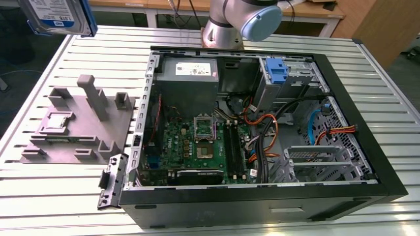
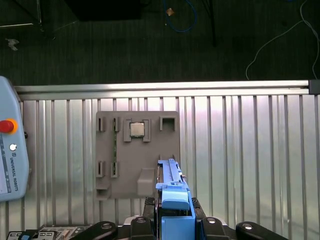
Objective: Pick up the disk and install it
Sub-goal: 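Pick up the disk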
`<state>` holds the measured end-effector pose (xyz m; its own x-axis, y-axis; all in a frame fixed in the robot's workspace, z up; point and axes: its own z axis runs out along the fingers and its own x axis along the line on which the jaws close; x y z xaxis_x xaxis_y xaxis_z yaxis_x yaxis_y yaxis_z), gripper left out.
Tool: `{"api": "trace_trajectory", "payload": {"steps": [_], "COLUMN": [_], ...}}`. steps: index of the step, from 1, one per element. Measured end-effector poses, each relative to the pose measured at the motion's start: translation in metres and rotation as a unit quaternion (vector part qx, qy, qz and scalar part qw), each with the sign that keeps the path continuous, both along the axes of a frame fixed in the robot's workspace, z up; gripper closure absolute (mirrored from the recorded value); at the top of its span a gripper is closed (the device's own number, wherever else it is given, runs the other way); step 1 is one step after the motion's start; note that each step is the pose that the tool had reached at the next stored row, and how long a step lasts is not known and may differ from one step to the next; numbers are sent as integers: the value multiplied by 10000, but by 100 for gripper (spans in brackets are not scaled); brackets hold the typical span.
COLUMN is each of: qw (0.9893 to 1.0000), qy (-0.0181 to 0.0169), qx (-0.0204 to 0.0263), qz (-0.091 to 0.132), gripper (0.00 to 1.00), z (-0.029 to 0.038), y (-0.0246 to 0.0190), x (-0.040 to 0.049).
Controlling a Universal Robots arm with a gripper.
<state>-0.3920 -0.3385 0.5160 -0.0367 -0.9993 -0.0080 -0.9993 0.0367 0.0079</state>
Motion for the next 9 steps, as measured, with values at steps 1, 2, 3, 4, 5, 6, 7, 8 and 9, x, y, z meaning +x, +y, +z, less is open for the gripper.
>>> {"api": "trace_trajectory", "payload": {"steps": [1, 2, 3, 4, 5, 6, 7, 8, 9], "qw": [10000, 10000, 10000, 10000, 10000, 10000, 10000, 10000, 10000], "qy": [0, 0, 0, 0, 0, 0, 0, 0, 0], "qx": [0, 0, 0, 0, 0, 0, 0, 0, 0], "qz": [0, 0, 0, 0, 0, 0, 0, 0, 0], "gripper": [64, 64, 64, 64, 64, 64, 64, 64, 64], "z": [0, 0, 0, -1, 0, 0, 0, 0, 0], "y": [0, 0, 0, 0, 0, 0, 0, 0, 0], "x": [5, 10, 14, 17, 19, 22, 24, 26, 28]}}
